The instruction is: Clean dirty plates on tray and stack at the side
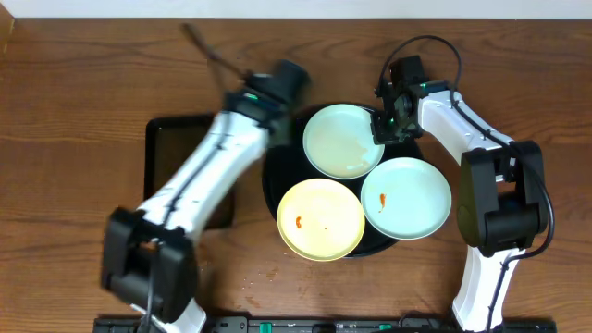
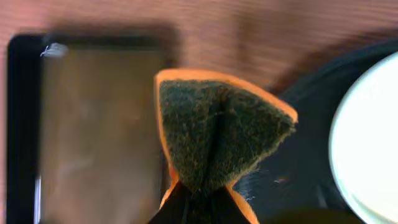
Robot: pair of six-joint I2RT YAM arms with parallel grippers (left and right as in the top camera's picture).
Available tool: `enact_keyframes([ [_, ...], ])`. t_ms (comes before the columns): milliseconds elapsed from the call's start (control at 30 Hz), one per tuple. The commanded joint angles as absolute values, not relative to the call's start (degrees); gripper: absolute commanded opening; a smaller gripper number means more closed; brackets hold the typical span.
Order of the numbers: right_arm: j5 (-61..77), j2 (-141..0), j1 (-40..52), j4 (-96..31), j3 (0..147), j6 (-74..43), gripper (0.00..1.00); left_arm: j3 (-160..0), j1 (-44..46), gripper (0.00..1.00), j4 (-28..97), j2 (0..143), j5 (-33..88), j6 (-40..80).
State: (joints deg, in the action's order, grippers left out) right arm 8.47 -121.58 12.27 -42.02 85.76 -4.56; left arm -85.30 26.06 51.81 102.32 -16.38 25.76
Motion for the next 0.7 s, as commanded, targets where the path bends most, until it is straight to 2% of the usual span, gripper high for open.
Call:
enact_keyframes([
  [0, 4.5, -123.0, 12.1, -43.3, 84.0, -4.6, 0.01, -84.6, 14.3, 0.07, 58.3, 101.9, -9.4, 27.3],
  [133, 4.5, -123.0, 12.1, -43.3, 84.0, -4.6, 0.01, -79.9, 5.4, 0.08, 58.7, 101.9, -8.7, 26.7],
  [300, 4.5, -123.0, 12.1, -43.1, 84.0, -4.6, 0.01, -69.6, -2.3, 0.08, 49.0, 101.9, -0.8, 24.1],
  [367, 4.5, -123.0, 12.1, -42.9, 84.0, -4.6, 0.01, -66.1, -4.6, 0.13, 45.3, 101.9, -0.4, 24.0],
  [433, 4.5, -123.0, 12.1, -42.9, 84.0, -4.6, 0.01, -65.6, -5.7, 0.29, 44.9, 101.9, -0.4, 23.4],
  [567, 4.5, -123.0, 12.1, -42.9, 84.0, -4.6, 0.01, -66.0, -5.7, 0.38, 44.7, 101.6, 0.0, 20.6],
  [667, 4.5, -123.0, 12.1, -42.9, 84.0, -4.6, 0.01, -67.0, -5.2, 0.46, 44.8, 100.8, 8.1, 18.6],
])
